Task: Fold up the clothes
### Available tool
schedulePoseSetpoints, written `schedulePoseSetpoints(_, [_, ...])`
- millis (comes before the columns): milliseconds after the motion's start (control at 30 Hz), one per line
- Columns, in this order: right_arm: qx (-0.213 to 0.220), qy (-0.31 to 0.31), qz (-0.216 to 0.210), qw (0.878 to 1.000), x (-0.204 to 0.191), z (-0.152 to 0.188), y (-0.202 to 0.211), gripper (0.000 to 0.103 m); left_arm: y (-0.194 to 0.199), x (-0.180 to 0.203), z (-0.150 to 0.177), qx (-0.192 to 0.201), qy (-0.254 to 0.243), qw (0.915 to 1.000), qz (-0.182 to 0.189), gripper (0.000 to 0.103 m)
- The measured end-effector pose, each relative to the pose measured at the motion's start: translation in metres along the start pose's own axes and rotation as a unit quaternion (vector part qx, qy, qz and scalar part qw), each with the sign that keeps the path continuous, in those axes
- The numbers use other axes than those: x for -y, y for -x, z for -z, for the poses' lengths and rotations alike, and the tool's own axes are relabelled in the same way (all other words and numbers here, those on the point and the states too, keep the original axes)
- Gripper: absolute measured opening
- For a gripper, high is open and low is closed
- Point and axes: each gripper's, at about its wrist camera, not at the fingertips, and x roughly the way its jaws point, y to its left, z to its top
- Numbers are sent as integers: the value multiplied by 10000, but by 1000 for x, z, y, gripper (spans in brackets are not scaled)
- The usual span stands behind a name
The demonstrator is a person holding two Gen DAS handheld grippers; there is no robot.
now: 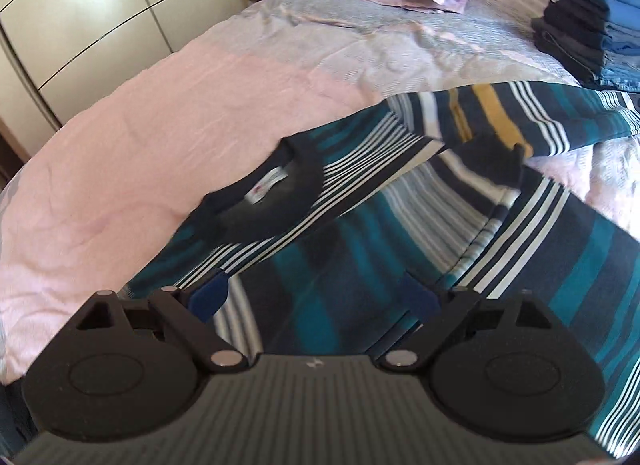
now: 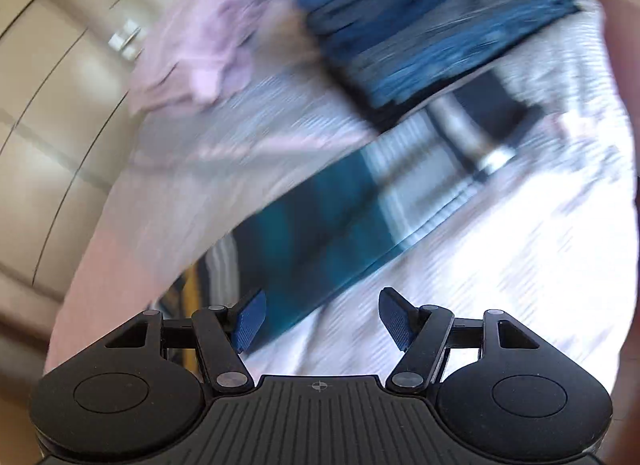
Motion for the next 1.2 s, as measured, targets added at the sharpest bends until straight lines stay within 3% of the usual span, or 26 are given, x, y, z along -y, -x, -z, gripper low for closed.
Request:
schedulePoseSetpoints(200, [315,-984,-166,9945,96,-72,-11,66,-18,77,-45,-246,-402,9983,355,92])
schedulePoseSetpoints(367, [382,-1439,-341,9883,125,-99,-29,65,-24,111,-66,-305,-498,9972,459,92])
schedulePoseSetpoints(400, [366,-1464,-353,9879,126,-103,-32,50,-23,111,-66,-304,-483,9974,447,92])
schedulePoseSetpoints(433, [339,-1445,-330,9884,125,-106,-32,19,-21,110,-66,-303,-468,9975,435,92])
schedulePoseSetpoints(467, [343,-1400,-301,9891,122,-108,-31,11,-20,110,-66,-302,-453,9976,423,92])
schedulePoseSetpoints(600, [325,-514,-317,9976,75,-115,-16,9,-10,101,-61,-266,-290,9988,308,92])
schedulePoseSetpoints(700, [180,435,-831,9954,6,-111,-10,9,4,81,-47,-209,-54,9996,174,92])
schedulePoseSetpoints(767, [150,1079,-1356,9848,-55,-99,-10,9,15,63,-32,-190,104,9997,86,92])
schedulePoseSetpoints(800, [187,1402,-1665,9758,-87,-91,-7,9,21,54,-25,-181,182,9997,42,92])
schedulePoseSetpoints(867, [285,2178,-2346,9470,-161,-62,4,9,37,32,-5,-163,331,9993,-95,92])
schedulePoseSetpoints(933, [228,2918,-3073,9055,-227,-12,21,9,53,5,20,-215,518,9981,-269,92])
schedulePoseSetpoints(1033, [-238,3747,-3933,8393,-300,97,33,9,78,-37,62,-343,838,9943,-560,92])
schedulePoseSetpoints(1133, [-1090,4471,-4313,7760,-334,222,15,10,97,-75,105,-525,1127,9886,-847,92])
schedulePoseSetpoints(1167, [-1381,4798,-4174,7592,-337,260,7,12,102,-85,118,-568,1201,9868,-923,92])
schedulePoseSetpoints(1200, [-1665,5131,-3988,7416,-340,297,-1,23,107,-96,131,-611,1276,9849,-998,92])
